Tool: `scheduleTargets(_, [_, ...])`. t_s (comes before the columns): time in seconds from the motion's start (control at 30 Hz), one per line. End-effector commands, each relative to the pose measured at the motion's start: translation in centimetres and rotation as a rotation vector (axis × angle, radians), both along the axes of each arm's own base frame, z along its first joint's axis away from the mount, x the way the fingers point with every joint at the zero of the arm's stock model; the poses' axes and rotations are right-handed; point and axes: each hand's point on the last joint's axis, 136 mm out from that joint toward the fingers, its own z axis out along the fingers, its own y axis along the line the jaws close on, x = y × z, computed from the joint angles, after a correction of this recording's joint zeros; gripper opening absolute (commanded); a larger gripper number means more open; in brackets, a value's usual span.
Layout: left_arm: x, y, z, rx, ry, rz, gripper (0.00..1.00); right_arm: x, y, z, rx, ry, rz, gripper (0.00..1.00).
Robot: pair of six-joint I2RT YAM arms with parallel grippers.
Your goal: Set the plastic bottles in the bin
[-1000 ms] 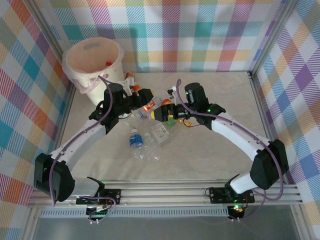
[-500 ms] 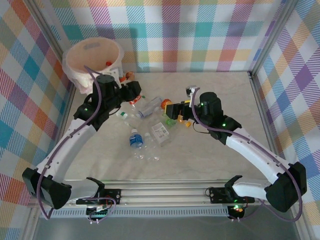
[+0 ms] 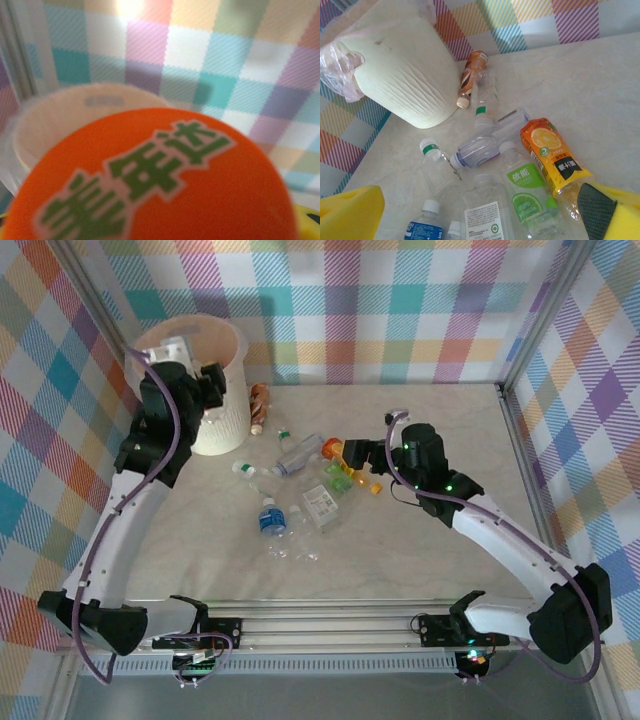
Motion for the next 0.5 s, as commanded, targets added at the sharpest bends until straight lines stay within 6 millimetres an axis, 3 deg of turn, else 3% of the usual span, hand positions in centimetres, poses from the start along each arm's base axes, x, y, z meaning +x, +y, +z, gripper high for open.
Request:
scheduleTargets(0.0, [1.6, 2.1, 4.1, 0.058, -0.118, 0.077, 0.48, 0.2, 0.6, 0.5, 0.016, 0.021, 0.018, 1.0])
scheduleTargets(0.27, [7.7, 5.1, 4.5, 0.082, -0.175, 0.122, 0.49, 0.3, 0.3, 0.6, -0.008, 0.024, 0.009, 1.0])
scheduleTargets(0.47, [13.9, 6.1, 1.7, 0.037, -0.069, 0.033, 0.49, 0.1, -0.2, -0.3, -0.032, 0.046, -0.004, 1.0])
